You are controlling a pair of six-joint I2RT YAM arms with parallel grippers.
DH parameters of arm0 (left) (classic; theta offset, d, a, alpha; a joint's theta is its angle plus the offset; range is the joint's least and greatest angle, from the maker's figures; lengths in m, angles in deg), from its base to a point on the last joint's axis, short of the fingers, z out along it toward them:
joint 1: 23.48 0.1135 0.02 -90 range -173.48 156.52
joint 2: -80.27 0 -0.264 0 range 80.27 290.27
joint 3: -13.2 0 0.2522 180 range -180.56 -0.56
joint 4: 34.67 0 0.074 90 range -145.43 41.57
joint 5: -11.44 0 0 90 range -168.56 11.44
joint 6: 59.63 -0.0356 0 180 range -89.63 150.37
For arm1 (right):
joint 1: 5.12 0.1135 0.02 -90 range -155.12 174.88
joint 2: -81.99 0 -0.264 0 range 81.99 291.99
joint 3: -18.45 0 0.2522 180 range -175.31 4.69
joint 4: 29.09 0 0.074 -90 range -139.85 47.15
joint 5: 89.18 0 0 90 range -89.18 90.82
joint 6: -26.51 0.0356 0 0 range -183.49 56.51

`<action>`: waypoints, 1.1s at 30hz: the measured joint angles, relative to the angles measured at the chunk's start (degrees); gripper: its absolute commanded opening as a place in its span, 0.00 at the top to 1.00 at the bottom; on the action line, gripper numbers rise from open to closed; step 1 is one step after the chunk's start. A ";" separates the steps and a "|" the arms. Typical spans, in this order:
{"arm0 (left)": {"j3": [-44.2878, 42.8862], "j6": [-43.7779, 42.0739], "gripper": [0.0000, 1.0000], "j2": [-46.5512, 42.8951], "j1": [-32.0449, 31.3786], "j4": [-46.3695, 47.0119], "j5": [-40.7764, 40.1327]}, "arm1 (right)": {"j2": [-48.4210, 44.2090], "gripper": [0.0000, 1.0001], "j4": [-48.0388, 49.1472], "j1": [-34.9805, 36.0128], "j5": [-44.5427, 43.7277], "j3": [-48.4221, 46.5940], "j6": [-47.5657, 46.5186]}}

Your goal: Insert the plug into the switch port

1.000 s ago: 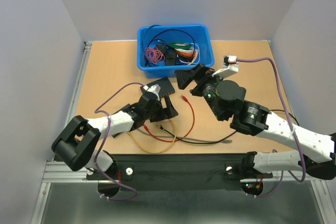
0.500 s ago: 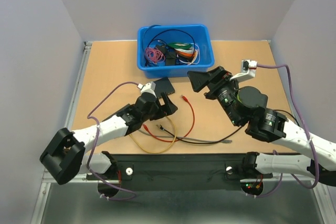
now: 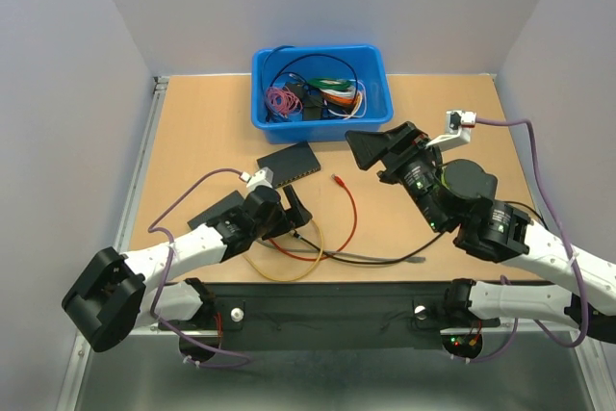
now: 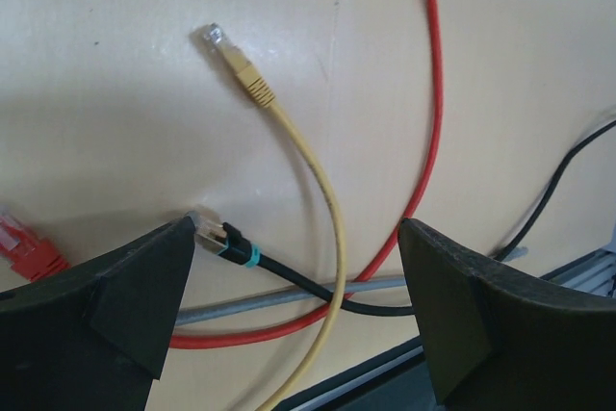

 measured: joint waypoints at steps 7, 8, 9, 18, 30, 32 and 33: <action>1.27 0.94 0.01 -0.04 -0.44 -0.98 0.02 | 0.81 0.00 -0.22 0.00 0.74 0.11 0.92; 1.27 1.05 0.01 -0.04 -0.61 -0.94 0.00 | 0.76 0.00 -0.22 0.00 0.87 0.11 1.03; 1.29 1.16 0.01 -0.04 -0.68 -0.92 0.02 | 0.72 0.00 -0.22 0.00 0.98 0.11 1.11; 2.01 2.23 0.01 3.19 -1.90 1.07 0.33 | 0.66 0.00 -0.24 0.00 0.26 0.20 1.92; 2.12 2.91 0.03 5.55 -2.16 3.74 0.42 | -0.96 0.00 0.02 0.00 -4.76 3.98 1.49; 2.12 3.02 0.09 5.92 -2.16 4.39 0.37 | -1.77 0.00 -0.07 0.00 -6.45 5.99 0.92; 2.12 3.06 0.11 6.14 -2.16 4.68 0.31 | -2.29 0.00 -0.13 0.00 -7.04 6.86 0.70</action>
